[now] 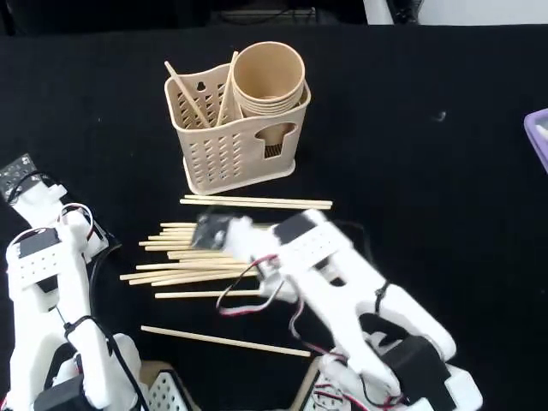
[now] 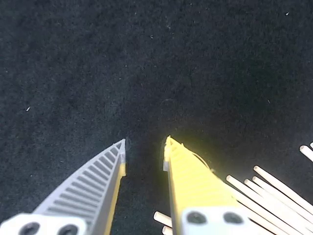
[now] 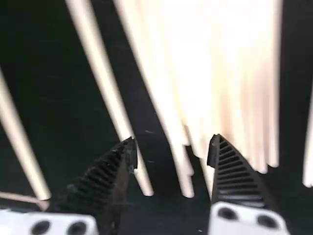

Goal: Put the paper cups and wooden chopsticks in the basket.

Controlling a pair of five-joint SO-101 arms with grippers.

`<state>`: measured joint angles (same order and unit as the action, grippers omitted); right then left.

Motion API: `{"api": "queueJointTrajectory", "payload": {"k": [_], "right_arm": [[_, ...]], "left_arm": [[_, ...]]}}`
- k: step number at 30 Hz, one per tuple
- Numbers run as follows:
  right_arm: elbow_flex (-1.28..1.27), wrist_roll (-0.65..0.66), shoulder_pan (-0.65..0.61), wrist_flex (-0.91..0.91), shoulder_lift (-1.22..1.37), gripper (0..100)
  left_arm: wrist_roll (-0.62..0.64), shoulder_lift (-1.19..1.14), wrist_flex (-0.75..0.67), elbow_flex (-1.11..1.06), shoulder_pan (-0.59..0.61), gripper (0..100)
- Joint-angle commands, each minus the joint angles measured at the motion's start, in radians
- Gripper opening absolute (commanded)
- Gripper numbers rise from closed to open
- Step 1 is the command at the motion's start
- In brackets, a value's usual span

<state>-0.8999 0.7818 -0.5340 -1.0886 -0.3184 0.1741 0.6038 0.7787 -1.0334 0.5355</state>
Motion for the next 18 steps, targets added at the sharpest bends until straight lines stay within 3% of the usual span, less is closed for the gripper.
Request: {"api": "queueJointTrajectory", "payload": {"k": [1, 7, 12, 18], "right_arm": [[-0.013, 0.069, 0.109, 0.086, 0.007, 24.4], [0.018, 0.074, 0.110, 0.114, 0.168, 22.5], [0.025, 0.064, 0.109, 0.107, 0.189, 0.5], [0.018, 0.054, 0.147, -0.021, -0.013, 1.1]], "left_arm": [[0.006, 0.031, -0.006, 0.007, 0.008, 13], [0.006, 0.031, -0.006, 0.007, 0.008, 13], [0.006, 0.031, -0.006, 0.007, 0.008, 13], [0.006, 0.031, -0.008, 0.007, 0.008, 13]]}}
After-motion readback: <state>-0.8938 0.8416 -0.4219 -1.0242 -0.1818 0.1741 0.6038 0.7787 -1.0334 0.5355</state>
